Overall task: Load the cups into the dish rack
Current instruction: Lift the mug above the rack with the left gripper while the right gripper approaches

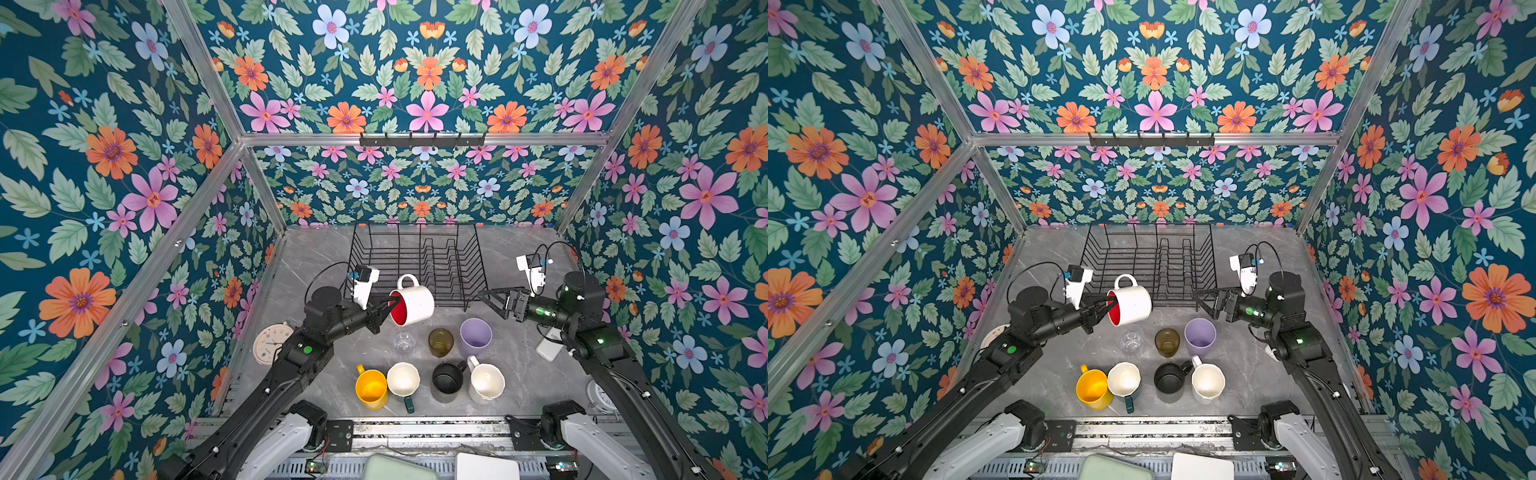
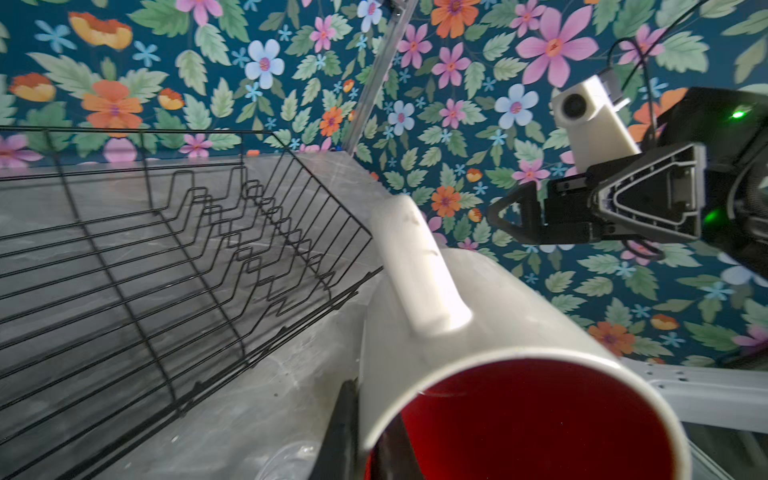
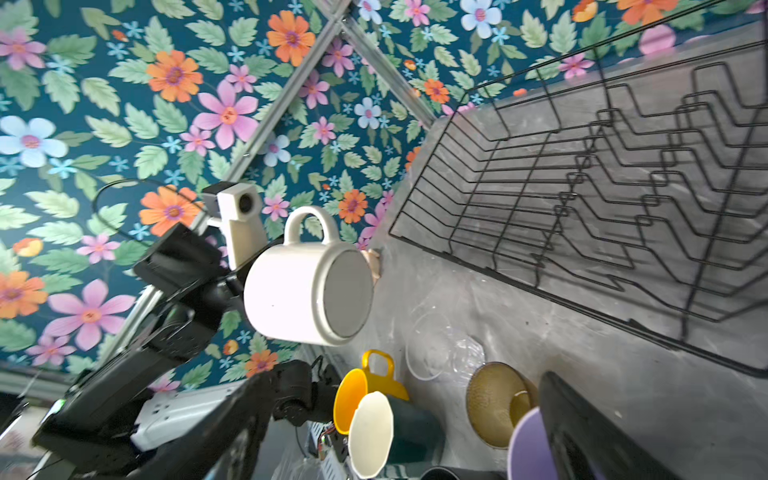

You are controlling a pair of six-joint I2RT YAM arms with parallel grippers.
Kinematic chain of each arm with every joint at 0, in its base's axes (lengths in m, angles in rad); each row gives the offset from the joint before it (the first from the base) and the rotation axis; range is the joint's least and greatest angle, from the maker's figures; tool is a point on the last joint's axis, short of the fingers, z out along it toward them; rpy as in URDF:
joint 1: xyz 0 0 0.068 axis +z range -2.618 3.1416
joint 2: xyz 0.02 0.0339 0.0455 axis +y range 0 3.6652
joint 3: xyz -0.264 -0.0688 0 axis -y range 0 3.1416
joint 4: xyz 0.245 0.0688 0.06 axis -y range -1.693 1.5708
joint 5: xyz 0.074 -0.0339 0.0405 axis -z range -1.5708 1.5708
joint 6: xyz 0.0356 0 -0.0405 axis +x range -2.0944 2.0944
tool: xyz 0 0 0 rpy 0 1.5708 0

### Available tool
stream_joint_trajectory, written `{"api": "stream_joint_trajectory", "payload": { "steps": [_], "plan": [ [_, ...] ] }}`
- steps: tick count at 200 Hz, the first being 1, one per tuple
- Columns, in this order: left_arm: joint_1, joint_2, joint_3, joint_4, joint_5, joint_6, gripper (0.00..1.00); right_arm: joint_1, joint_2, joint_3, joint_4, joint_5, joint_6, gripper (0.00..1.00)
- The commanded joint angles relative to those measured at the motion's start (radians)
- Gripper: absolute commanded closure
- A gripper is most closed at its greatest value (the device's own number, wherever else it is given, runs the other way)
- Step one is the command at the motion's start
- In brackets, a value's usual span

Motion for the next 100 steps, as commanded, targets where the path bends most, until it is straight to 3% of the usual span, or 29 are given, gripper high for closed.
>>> {"api": "stream_joint_trajectory", "payload": {
  "steps": [1, 43, 100],
  "plan": [
    [0.01, 0.057, 0.015, 0.31, 0.182, -0.117, 1.0, 0.001, 0.018, -0.011, 0.158, -0.118, 0.081, 0.01],
    [0.026, 0.19, -0.002, 0.609, 0.328, -0.299, 1.0, 0.007, 0.055, -0.011, 0.276, -0.206, 0.152, 0.01],
    [0.027, 0.289, 0.013, 0.724, 0.396, -0.366, 1.0, 0.118, 0.094, 0.036, 0.22, -0.171, 0.095, 0.01]
  ]
}}
